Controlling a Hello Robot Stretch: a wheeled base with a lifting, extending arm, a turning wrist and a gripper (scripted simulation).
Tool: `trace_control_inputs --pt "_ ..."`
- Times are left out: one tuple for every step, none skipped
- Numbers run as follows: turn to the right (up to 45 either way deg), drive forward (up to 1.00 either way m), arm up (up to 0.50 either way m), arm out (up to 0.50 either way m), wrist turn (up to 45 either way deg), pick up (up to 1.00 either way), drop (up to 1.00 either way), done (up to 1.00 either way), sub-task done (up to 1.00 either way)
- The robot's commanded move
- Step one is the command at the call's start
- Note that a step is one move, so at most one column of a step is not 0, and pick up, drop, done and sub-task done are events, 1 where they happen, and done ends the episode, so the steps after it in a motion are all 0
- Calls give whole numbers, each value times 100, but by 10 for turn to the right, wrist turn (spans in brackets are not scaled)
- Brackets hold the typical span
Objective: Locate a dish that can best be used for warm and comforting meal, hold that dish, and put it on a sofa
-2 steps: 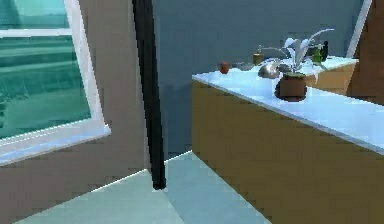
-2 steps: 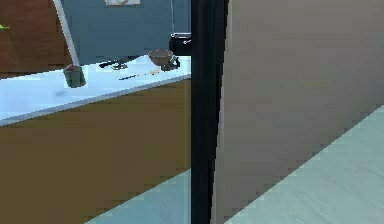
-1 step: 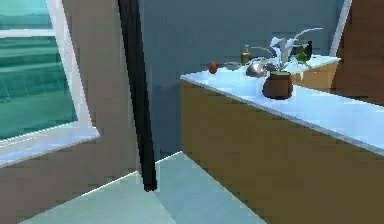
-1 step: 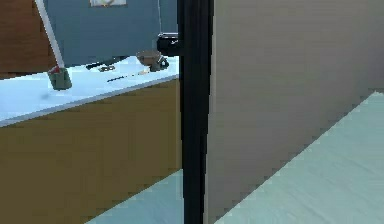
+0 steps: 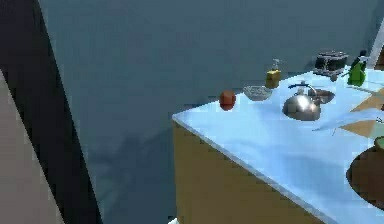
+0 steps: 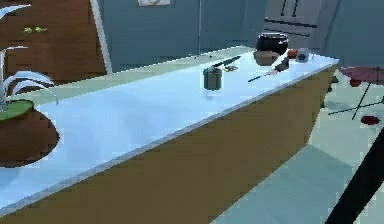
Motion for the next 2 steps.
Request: trace_control_inputs --pt "-450 0 0 0 0 0 0 0 0" --pt "-240 0 0 0 0 0 0 0 0"
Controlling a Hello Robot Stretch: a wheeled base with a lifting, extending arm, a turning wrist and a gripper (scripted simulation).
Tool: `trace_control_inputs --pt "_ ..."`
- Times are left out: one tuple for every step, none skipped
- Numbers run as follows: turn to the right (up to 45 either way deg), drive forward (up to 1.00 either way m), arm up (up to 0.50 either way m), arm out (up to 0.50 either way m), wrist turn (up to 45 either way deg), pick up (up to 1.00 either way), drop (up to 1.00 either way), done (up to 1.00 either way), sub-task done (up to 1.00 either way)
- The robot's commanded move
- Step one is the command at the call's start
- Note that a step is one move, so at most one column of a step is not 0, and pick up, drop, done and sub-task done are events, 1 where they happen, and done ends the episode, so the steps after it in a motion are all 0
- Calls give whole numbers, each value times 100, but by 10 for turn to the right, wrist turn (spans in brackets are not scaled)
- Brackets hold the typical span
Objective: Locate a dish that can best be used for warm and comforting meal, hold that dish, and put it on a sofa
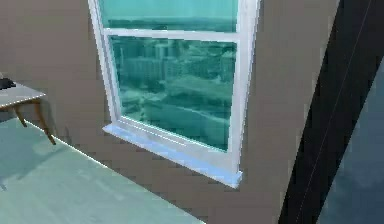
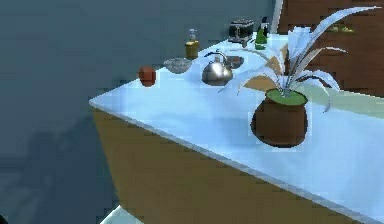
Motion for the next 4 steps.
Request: trace_control_inputs --pt "-450 0 0 0 0 0 0 0 0" --pt "-450 0 0 0 0 0 0 0 0" --pt "-450 0 0 0 0 0 0 0 0" --pt "-270 0 0 0 0 0 0 0 0"
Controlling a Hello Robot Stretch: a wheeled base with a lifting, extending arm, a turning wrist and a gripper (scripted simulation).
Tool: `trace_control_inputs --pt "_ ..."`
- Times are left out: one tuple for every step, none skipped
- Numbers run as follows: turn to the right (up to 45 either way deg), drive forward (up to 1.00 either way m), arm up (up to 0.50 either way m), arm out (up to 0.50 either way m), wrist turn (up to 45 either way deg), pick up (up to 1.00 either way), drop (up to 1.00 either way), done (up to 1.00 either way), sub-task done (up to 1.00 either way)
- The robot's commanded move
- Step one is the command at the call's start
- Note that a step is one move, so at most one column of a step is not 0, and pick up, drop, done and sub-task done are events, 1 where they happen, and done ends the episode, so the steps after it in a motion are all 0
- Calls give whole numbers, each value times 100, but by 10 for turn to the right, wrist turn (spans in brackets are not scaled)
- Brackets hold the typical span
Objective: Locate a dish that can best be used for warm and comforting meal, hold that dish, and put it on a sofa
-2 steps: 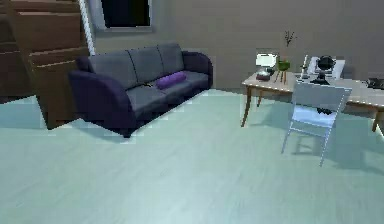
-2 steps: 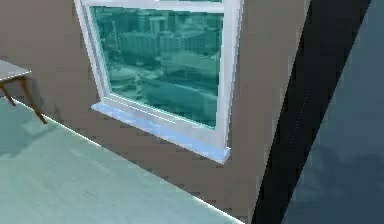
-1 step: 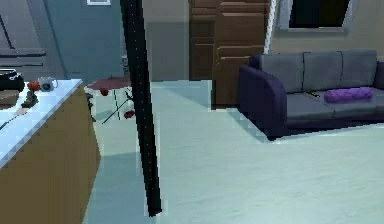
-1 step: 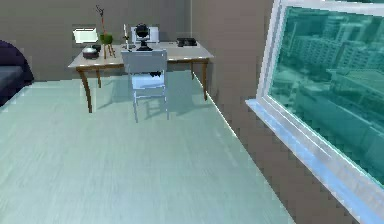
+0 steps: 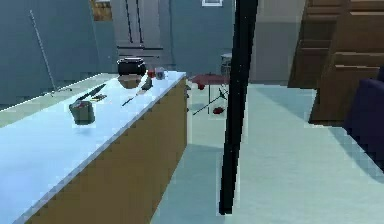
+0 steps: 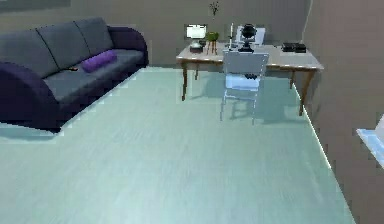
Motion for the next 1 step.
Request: trace_control_inputs --pt "0 100 0 0 0 0 0 0 0"
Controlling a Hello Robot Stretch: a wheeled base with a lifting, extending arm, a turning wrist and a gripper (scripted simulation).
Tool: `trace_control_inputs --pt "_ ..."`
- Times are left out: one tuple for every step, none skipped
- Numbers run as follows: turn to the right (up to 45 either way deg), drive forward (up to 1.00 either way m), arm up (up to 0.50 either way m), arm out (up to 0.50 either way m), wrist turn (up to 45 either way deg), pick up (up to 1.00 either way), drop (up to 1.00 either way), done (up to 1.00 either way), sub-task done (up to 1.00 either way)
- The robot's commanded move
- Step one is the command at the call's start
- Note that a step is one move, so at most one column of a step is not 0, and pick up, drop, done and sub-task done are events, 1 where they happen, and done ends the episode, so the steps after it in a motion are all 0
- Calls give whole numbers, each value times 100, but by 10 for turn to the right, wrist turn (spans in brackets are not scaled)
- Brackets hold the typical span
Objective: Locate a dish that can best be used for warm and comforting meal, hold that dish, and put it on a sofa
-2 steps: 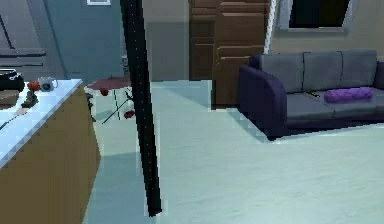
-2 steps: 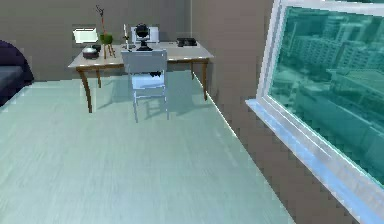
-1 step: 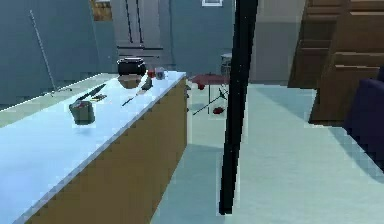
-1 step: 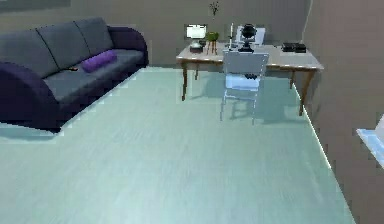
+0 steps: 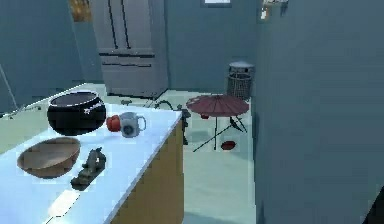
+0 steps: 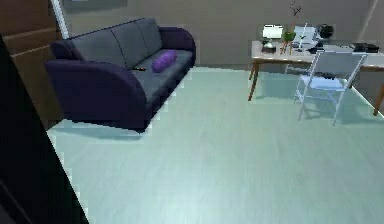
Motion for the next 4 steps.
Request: trace_control_inputs --pt "-120 0 0 0 0 0 0 0 0" --pt "0 10 0 0 0 0 0 0 0" --pt "210 0 0 0 0 0 0 0 0" --pt "0 100 0 0 0 0 0 0 0"
